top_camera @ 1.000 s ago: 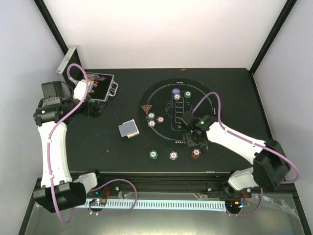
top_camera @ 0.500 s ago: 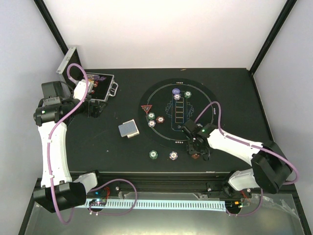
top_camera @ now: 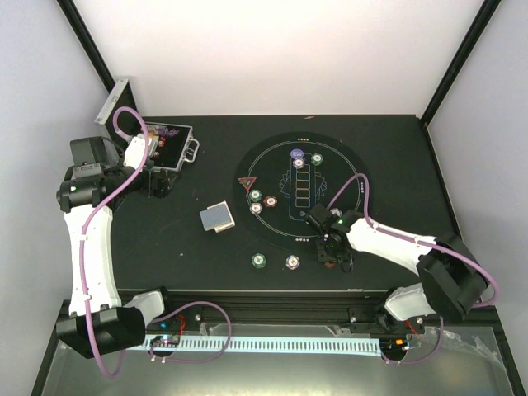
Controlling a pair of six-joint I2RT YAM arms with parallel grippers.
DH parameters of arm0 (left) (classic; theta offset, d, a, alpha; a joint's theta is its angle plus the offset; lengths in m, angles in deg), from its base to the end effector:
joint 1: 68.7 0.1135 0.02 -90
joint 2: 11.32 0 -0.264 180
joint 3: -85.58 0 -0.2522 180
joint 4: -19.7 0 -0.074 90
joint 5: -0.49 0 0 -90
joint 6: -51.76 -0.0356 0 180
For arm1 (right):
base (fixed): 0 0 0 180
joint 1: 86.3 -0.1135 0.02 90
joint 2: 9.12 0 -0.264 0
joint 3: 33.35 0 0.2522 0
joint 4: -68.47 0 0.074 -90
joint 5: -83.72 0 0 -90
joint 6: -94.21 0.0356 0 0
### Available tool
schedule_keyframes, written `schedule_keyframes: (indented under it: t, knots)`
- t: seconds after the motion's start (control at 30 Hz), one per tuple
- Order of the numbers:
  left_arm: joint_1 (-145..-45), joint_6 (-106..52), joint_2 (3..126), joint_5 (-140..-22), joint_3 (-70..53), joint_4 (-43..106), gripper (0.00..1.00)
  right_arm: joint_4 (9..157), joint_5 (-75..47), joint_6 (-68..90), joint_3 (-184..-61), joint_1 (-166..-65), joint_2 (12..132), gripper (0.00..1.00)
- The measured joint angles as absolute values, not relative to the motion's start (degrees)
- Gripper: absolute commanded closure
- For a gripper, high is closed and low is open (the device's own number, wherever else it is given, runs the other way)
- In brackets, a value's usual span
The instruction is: Distribute texas hold em gaming equipment
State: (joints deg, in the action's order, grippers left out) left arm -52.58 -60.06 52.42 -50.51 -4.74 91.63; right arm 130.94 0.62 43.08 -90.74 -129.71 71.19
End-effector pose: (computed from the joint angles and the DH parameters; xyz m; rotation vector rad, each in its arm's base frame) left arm 0.1990 0.0342 0.3875 0.4192 2.1578 -0.4429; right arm 0.1603 0.1458 0.1665 -0.1116 2.9993 -0.0568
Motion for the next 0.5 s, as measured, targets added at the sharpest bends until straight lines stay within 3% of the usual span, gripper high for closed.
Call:
schedule_keyframes:
  t: [0.5]
  knots:
    - [-52.6, -60.1, 52.6, -50.5, -4.7, 91.6, 0.01, 130.4, 0.6, 43.0, -90.7, -129.7, 71.5, 0.75]
